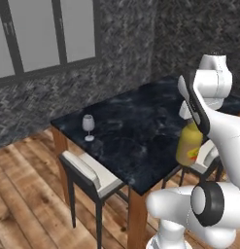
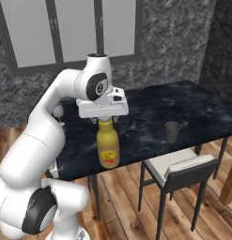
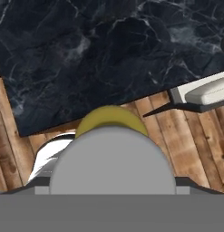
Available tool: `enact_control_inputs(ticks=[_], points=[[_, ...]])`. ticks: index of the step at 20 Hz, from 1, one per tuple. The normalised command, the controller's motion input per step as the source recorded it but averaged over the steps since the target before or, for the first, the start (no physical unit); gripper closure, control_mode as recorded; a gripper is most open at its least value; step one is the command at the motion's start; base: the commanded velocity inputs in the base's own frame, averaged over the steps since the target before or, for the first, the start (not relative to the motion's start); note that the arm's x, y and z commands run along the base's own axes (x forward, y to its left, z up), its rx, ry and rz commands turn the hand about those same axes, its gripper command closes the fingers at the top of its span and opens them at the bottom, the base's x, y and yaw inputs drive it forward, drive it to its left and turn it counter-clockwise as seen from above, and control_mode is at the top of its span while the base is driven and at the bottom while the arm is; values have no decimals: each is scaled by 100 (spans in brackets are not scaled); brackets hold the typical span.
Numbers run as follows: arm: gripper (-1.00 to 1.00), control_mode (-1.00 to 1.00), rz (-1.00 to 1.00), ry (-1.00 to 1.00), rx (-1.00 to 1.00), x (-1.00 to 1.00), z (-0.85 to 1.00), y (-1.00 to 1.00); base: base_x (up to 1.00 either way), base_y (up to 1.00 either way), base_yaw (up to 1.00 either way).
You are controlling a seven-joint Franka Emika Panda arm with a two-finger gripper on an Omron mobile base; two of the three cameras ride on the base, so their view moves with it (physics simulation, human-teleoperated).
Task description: There is a wine glass and glass cup on the dining counter. Place the wine bottle next to the wine glass and the juice bottle next to the glass cup.
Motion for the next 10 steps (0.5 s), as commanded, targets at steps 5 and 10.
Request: enact_control_inputs(ticks=[5, 10], points=[[100, 100, 0, 0, 0, 0, 0, 0, 15, -57, 14], [100, 100, 0, 0, 0, 0, 0, 0, 15, -58, 13]])
